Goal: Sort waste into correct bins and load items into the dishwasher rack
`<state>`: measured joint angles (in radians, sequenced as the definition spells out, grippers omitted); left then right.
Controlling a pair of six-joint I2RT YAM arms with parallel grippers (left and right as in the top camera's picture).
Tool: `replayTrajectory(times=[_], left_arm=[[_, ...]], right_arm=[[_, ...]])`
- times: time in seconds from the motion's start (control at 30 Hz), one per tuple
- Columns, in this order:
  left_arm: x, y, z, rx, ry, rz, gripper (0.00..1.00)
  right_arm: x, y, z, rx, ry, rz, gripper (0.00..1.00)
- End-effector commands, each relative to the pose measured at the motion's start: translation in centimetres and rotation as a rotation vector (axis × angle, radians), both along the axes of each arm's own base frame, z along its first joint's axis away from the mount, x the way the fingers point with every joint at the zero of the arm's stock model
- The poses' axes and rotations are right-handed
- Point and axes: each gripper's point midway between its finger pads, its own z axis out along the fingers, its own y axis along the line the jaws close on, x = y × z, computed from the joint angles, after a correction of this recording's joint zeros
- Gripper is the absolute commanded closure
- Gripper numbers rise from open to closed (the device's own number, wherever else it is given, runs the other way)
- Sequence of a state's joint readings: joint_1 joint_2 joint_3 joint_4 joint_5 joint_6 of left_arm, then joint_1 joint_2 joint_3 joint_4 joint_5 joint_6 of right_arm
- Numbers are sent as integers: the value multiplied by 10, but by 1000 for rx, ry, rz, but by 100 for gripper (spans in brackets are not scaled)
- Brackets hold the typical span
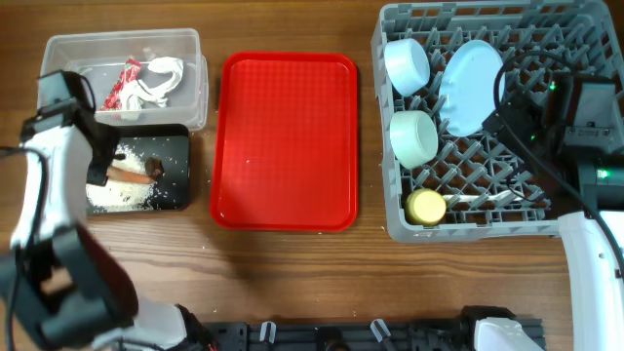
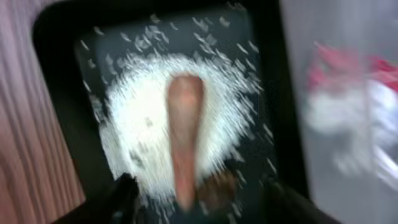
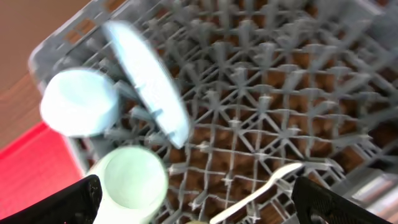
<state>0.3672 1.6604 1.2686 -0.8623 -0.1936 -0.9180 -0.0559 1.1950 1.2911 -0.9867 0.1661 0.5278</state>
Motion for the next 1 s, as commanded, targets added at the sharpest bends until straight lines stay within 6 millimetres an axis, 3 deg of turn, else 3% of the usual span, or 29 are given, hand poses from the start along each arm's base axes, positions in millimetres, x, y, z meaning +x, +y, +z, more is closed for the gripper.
replayTrajectory(times=[0.0, 0.1, 0.17, 0.27, 0.37, 0.43, 0.53, 0.7, 0.8, 0.87, 0.97], left_arm=[[12, -49, 49, -197, -217, -107, 0], [10, -50, 62, -185, -253, -109, 0], [10, -50, 62, -185, -252, -109, 0], [10, -50, 62, -185, -252, -109, 0], [10, -50, 62, -185, -252, -109, 0], [10, -50, 62, -185, -252, -109, 0], [10, -50, 62, -185, -252, -109, 0], [10, -50, 62, -185, -252, -109, 0], [10, -50, 62, -185, -252, -109, 0], [10, -50, 62, -185, -252, -109, 0], [10, -50, 62, -185, -252, -109, 0]], right_arm=[[-1, 24, 14, -17, -30, 235, 0], [-21, 43, 41, -56, -120, 405, 1], [-43, 79, 68, -65, -243, 667, 0], [-71, 86, 95, -85, -356, 689, 0], [-88, 87, 100, -93, -376, 689, 0], [-95, 85, 98, -100, -368, 683, 0], [-100, 67, 83, -148, -282, 603, 0], [-103, 68, 77, -135, -253, 604, 0], [-87, 66, 76, -207, -319, 633, 0], [-71, 65, 62, -260, -401, 641, 0], [-64, 75, 36, -273, -561, 668, 0]])
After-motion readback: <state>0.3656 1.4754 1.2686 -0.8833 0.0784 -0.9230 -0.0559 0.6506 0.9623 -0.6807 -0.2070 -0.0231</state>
